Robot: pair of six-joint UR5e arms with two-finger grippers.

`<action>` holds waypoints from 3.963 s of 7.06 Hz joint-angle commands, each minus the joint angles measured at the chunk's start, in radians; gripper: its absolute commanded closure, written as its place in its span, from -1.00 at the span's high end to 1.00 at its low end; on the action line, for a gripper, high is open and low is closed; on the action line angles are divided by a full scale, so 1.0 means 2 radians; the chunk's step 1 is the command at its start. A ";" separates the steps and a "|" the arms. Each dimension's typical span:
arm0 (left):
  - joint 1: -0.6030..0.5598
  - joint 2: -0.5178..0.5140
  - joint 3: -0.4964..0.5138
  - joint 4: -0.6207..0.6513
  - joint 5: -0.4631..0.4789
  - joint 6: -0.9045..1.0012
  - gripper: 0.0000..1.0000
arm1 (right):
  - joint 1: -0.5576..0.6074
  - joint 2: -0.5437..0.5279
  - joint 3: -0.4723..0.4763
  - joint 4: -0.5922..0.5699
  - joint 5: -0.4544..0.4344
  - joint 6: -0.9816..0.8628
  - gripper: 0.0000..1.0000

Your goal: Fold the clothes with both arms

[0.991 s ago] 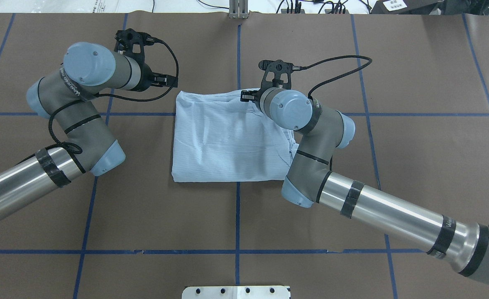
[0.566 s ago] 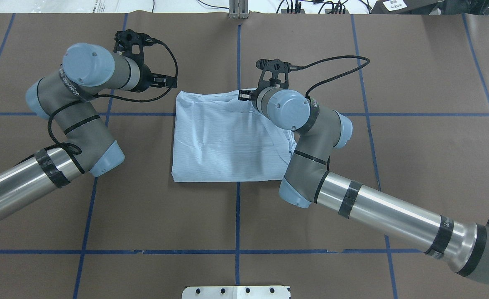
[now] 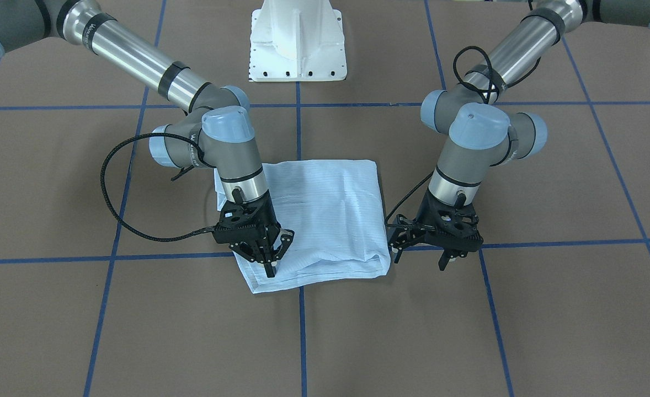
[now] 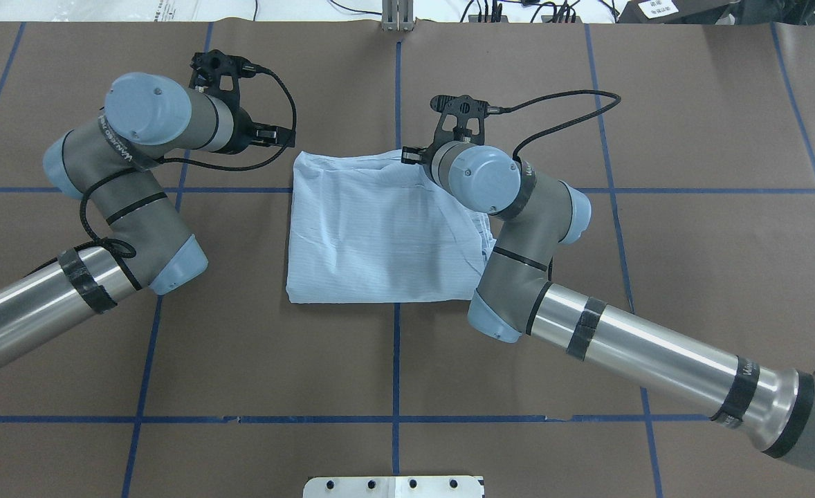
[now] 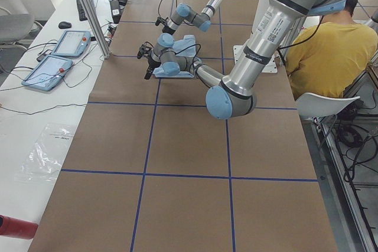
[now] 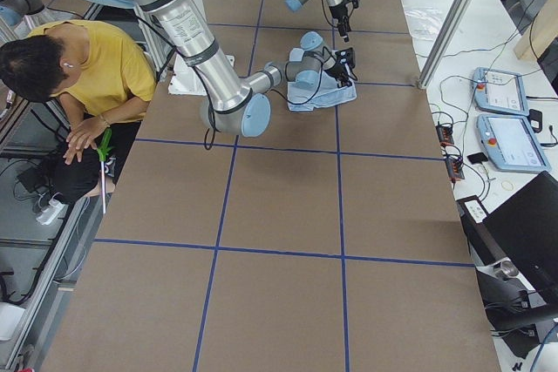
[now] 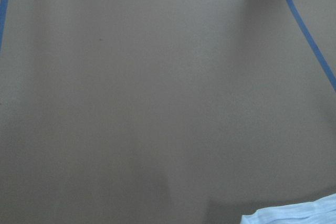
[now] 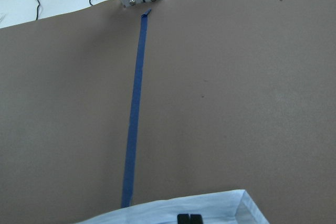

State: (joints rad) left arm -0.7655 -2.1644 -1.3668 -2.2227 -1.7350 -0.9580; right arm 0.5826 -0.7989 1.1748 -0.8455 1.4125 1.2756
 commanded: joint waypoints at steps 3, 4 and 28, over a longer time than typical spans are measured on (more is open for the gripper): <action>0.001 -0.001 -0.001 0.000 0.000 -0.001 1.00 | 0.009 -0.011 0.000 -0.002 -0.001 -0.001 0.47; 0.001 -0.001 -0.002 0.000 0.000 -0.001 1.00 | 0.010 -0.004 0.001 -0.002 -0.002 0.001 0.99; -0.366 0.340 -0.262 0.375 -0.293 0.526 1.00 | 0.496 -0.460 0.327 -0.411 0.417 -0.611 1.00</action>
State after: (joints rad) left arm -1.4854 -1.4946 -1.8869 -1.4738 -2.3210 0.0826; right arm 1.5765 -1.7071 1.8300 -1.6750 2.2538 0.0521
